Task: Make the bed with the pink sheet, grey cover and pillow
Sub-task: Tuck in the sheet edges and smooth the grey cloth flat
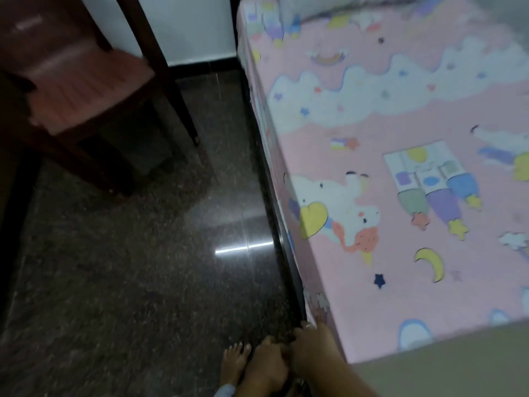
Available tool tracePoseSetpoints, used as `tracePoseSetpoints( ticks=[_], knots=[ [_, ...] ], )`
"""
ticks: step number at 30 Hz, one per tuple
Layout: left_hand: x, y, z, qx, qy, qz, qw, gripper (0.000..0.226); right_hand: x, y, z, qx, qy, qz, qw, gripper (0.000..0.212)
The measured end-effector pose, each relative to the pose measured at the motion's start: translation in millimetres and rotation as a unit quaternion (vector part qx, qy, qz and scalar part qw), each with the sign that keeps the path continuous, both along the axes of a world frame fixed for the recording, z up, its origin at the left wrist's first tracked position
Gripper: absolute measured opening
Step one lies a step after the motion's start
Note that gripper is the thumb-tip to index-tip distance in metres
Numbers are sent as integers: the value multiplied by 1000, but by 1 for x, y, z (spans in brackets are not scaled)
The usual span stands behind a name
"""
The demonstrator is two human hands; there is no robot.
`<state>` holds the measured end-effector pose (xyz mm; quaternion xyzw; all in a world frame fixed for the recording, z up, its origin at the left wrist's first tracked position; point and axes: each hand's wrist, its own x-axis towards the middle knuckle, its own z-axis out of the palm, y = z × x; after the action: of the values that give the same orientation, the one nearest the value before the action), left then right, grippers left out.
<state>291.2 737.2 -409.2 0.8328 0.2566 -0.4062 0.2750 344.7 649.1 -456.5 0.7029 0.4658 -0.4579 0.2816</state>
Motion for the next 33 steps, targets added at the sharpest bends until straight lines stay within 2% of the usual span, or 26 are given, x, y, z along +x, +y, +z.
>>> tracePoseSetpoints(
  ticks=[1,2,4,8,13,17,19,24,27,33],
  knots=[
    [-24,-9,-62,-20,-10,36,999,37,-8,-1,14,10,-9,17,1000,46],
    [-36,-18,-52,-33,3,127,991,39,-17,-3,27,24,-8,12,1000,48],
    [-53,-17,-9,-19,-81,76,994,41,-32,-4,67,74,-20,-27,997,54],
    [-71,-28,58,12,-171,93,981,42,-65,-20,147,178,-92,-120,972,62],
    [-104,-57,123,43,-254,-2,966,55,-104,-63,213,212,-186,-220,934,61],
    [-165,-81,156,66,-260,-96,959,65,-163,-98,248,208,-231,-275,910,66],
    [-209,-90,177,59,-244,-111,962,65,-210,-117,264,205,-241,-312,896,68],
    [-301,-114,220,77,-218,-145,962,70,-315,-158,289,194,-223,-351,888,69],
    [-327,-142,251,73,-219,-176,957,70,-345,-192,312,200,-233,-380,873,69],
    [-350,-202,302,125,-294,-202,926,73,-375,-270,357,228,-290,-442,817,77]
  ],
)
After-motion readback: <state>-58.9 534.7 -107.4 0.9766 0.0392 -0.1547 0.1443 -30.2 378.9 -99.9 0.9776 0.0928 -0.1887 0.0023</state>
